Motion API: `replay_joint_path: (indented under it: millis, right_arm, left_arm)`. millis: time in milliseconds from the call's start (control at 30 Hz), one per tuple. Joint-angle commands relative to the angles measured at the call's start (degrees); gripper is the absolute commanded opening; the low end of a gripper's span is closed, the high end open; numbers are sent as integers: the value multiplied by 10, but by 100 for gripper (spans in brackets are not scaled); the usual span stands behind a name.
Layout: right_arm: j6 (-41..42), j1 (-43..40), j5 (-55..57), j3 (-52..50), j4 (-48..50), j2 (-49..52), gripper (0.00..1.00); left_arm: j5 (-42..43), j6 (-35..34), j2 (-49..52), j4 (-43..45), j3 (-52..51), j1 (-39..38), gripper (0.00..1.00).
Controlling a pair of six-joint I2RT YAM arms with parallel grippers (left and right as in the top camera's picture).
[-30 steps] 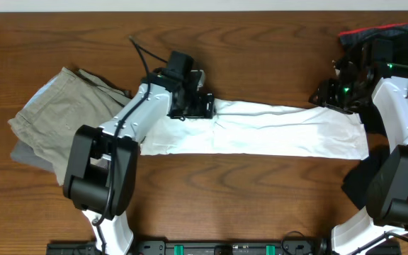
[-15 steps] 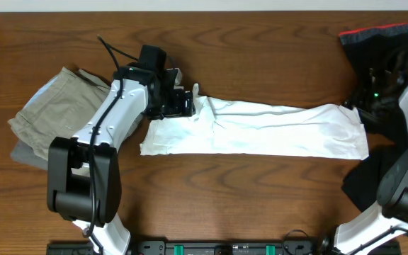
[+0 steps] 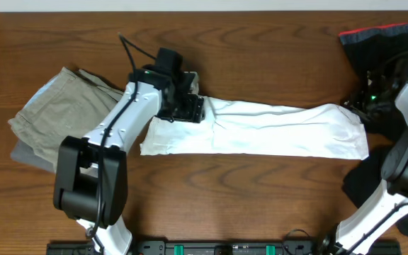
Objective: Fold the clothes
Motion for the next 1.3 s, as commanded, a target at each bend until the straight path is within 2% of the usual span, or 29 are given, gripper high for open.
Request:
replay_joint_path:
  millis: [0,100,333,500,700,800,867,1033,1100,1167,1267]
  right_arm:
    - [4,3,-5,4,16,8,35]
    - [4,3,-3,4,17,8,28]
    - [4,-3,21,4,1,8,1]
    - [4,-33,42,4,10,7,1]
    - [4,-83,11,4,44,7,1]
    - [4,-101,-47,4,59,7,8]
    - [2,-108,-74,4,65,7,20]
    - [-7,-117,-112,5,44,3,31]
    - [-7,-118,-113,4,17,3,30]
    - [-1,-117,-76,4,-15,5,23]
    - [53,-113,90,0,-16,6,11]
  left_arm:
    - [-42,17,27,-1,-7,-3,73]
    - [-58,17,45,0,-7,-3,73]
    - [-64,16,99,2,-7,-3,73]
    - [-63,14,131,-1,-7,-3,73]
    - [-63,14,135,-3,-7,-3,73]
    - [-63,14,135,-3,-7,-3,73]
    - [-63,14,135,-3,-7,-3,72]
    - [-63,12,135,-3,-7,-3,72]
    - [-63,9,134,-3,-7,-3,72]
    - [-59,9,134,-9,0,-2,73]
    - [-56,-8,130,-26,21,2,74]
